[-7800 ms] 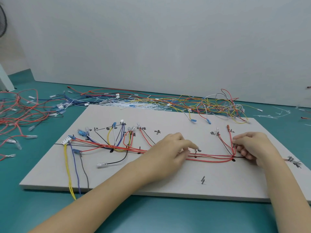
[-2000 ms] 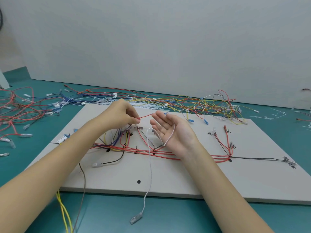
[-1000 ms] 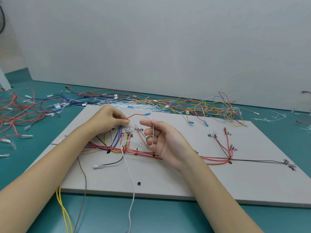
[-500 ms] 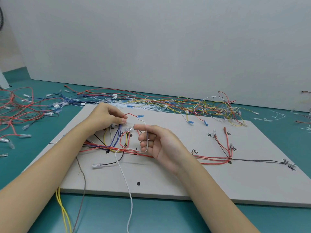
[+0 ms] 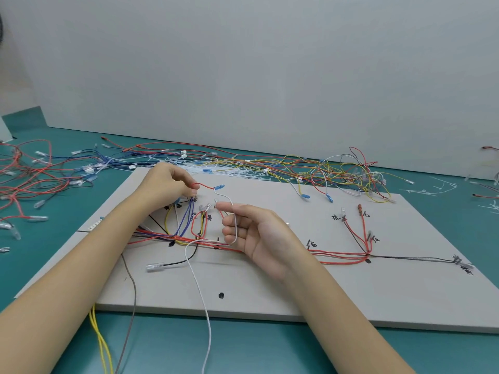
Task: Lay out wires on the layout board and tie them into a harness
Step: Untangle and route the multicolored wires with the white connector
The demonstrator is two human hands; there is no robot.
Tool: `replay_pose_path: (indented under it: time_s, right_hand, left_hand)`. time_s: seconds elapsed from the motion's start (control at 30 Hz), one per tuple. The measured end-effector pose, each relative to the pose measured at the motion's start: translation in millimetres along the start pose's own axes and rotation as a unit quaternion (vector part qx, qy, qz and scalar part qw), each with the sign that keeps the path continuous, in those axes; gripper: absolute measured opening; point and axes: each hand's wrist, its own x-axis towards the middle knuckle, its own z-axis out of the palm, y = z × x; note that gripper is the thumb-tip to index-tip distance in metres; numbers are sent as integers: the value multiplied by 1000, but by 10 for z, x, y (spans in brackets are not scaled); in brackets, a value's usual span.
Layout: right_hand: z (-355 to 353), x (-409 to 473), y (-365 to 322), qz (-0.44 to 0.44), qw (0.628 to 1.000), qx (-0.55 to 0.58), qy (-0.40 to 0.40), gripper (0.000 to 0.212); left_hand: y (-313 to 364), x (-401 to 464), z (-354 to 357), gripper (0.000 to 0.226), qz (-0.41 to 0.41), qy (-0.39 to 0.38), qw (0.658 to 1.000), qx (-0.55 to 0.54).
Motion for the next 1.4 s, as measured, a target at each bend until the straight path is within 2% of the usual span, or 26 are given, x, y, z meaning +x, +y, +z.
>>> replay_pose_path:
  time_s: [0.13,0.33,0.47,0.73,1.1,1.27,1.4]
  right_hand:
    - [-3,0,7,2,1000,4,0,30]
    - [-1,10,35,14,1000,4,-2,25]
    - [7,18,44,24,1000,10,0,23]
    - [20,27,55,31,999,3,-2,22]
    - [36,7,69,20,1000,-14,-12,25]
    - [35,-23,52,-1,1000,-4,-2,21]
    - [32,-33,41,2,1000,1,11,18]
  left_hand:
    - [34,-14,-25,16,-13,-2,1000,10]
    - [79,9,24,20,-82,30,996,-8]
    - [92,0,-11,10,-116,13,993,-34]
    - [131,-8,31,8,-82,19,996,8]
    - [-20,24,-12,14,-130,6,980,-151]
    - [47,29,15,10,-134,14,986,-101]
    - [78,26,45,11,-108,52,993,-8]
